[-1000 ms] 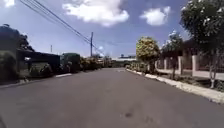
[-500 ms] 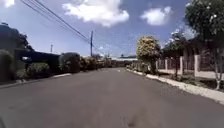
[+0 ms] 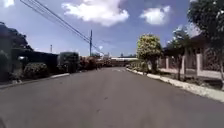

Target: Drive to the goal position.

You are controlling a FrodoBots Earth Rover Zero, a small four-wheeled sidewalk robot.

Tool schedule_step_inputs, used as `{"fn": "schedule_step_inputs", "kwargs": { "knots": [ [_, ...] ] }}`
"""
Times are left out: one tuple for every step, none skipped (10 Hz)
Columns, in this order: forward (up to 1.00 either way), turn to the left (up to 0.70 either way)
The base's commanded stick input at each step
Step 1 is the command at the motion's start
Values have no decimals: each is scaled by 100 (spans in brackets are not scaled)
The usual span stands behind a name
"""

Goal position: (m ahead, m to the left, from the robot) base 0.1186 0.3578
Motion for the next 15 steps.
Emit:
{"fn": "schedule_step_inputs", "kwargs": {
  "knots": [
    [45, 0],
    [45, 0],
    [45, 0],
    [45, 0],
    [45, 0],
    [45, 0],
    [45, 0],
    [45, 0],
    [45, 0],
    [45, 0],
    [45, 0],
    [45, 0],
    [45, 0],
    [45, 0],
    [45, 0]
  ]
}}
